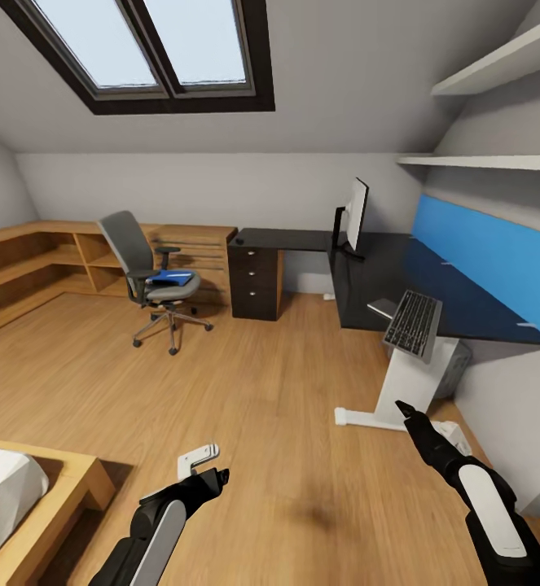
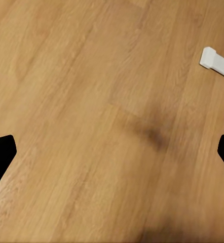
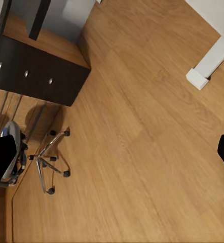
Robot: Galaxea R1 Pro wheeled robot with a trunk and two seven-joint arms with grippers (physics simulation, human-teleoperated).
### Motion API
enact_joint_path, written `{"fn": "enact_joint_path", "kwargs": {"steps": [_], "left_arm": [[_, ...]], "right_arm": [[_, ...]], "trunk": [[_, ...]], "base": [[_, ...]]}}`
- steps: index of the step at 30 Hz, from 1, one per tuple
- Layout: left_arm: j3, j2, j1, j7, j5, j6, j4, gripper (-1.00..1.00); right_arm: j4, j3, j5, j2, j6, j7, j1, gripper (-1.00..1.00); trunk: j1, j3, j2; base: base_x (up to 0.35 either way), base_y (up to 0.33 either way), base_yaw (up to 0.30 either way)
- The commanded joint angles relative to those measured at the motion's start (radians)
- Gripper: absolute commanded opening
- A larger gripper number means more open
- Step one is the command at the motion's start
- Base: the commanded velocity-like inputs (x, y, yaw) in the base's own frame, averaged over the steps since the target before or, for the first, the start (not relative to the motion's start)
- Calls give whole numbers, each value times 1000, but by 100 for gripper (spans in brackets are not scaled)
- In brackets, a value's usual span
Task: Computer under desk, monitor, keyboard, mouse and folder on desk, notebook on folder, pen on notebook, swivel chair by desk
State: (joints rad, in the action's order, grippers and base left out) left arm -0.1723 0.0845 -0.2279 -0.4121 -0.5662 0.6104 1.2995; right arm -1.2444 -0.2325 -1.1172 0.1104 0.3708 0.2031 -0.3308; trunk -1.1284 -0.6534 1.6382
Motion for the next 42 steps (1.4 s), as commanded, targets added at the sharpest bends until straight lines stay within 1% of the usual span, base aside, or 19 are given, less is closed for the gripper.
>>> {"fn": "enact_joint_path", "kwargs": {"steps": [1, 10, 14, 19, 24, 27, 28, 30, 31, 33, 36, 38, 39, 41, 42], "left_arm": [[-1, 0, -1, -10, -11, 2, 1, 100], [-1, 0, -1, -10, -11, 2, 1, 100], [-1, 0, -1, -10, -11, 2, 1, 100], [-1, 0, -1, -10, -11, 2, 1, 100], [-1, 0, -1, -10, -11, 2, 1, 100], [-1, 0, -1, -10, -11, 2, 1, 100], [-1, 0, -1, -10, -11, 2, 1, 100], [-1, 0, -1, -10, -12, 2, 1, 100], [-1, 0, -1, -10, -12, 2, 1, 100], [-1, 0, -1, -10, -12, 2, 1, 100], [-1, 0, -1, -10, -12, 2, 1, 100], [-1, 0, -1, -10, -12, 2, 1, 100], [-1, 0, -1, -9, -12, 2, 1, 100], [-1, 0, -1, -6, -13, 3, 1, 100], [-1, -1, -1, -6, -13, 3, 1, 100]], "right_arm": [[-5, -3, -10, 1, 3, 5, -1, 100], [-4, -3, -8, 1, 3, 2, -1, 100], [0, -1, 0, 0, 2, 6, -1, 100], [34, 0, 11, -3, -7, 9, -2, 100], [71, 1, 14, -4, -109, 9, -4, 100], [84, 3, 13, -5, -189, 8, -5, 100], [89, 4, 12, -5, -237, 7, -5, 100], [92, 4, 10, -6, -270, 7, -5, 100], [94, 5, 6, -6, -304, 6, -5, 100], [95, 5, 1, -5, -312, 6, -5, 100], [94, 4, -36, -4, -317, 6, -5, 100], [93, 4, -67, -3, -311, 6, -5, 100], [92, 4, -104, -2, -299, 5, -5, 100], [59, -1, -204, 0, -251, -23, -5, 100], [48, -2, -224, 0, -242, -34, -5, 100]], "trunk": [[-4, -4, 8], [-38, -32, 71], [-54, -45, 99], [-73, -61, 134], [-92, -76, 169], [-104, -86, 190], [-107, -89, 197], [-115, -95, 211], [-119, -98, 218], [-127, -105, 232], [-127, -105, 232], [-127, -105, 232], [-127, -105, 232], [-127, -105, 232], [-127, -105, 232]], "base": [[0, 0, 0], [0, 0, 0], [0, 0, 0], [0, 0, 0], [0, 0, 0], [0, 0, 0], [0, 0, 0], [0, 0, 0], [0, 0, 0], [0, 0, 0], [0, 0, 0], [0, 0, 0], [0, 0, 0], [0, 0, 0], [0, 0, 0]]}}
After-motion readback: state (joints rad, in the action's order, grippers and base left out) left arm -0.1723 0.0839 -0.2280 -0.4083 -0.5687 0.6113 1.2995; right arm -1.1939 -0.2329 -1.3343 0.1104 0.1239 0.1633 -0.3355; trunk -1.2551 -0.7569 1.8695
